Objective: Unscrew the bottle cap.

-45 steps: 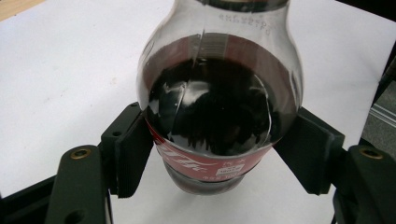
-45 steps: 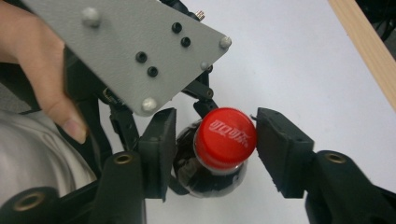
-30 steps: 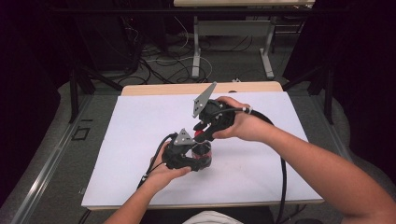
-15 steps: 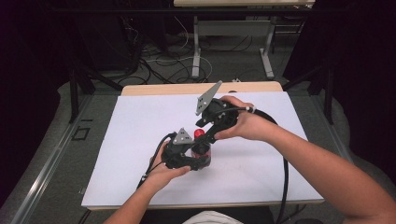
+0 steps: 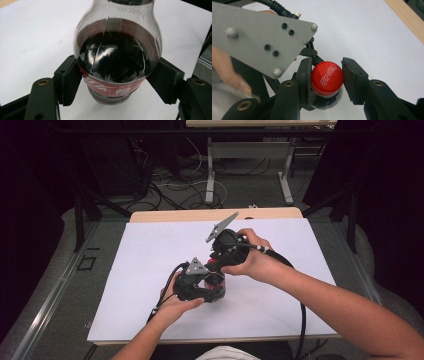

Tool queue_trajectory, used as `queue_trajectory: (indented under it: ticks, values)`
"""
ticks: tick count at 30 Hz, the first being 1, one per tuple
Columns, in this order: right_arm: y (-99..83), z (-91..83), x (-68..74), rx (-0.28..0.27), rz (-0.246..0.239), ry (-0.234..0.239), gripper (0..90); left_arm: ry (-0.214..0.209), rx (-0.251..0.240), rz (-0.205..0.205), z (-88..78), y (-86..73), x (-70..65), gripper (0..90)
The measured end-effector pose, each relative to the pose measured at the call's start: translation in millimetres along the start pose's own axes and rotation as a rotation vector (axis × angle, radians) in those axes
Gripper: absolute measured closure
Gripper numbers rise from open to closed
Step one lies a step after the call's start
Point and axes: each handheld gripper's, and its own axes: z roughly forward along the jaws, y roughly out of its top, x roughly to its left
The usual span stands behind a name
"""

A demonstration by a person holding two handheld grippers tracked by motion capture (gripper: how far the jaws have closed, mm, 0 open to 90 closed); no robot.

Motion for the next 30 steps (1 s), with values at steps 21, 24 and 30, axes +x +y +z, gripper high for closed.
queue_trajectory:
  ticks: [21,24,30]
  values:
    - [10.3,-7.4,-38.9,0.025,-0.335,0.279,61.6,-0.024,-0.002,0.005,1.9,-1.0,-0.2,31.3]
    - [9.1,-11.7,-39.2,0.021,-0.308,0.256,61.5,-0.029,0.012,-0.002,1.4,-1.2,2.7,31.3]
    - [3.3,-13.9,-39.9,-0.001,-0.301,0.216,61.5,-0.008,-0.001,-0.018,2.5,-3.6,8.2,31.3]
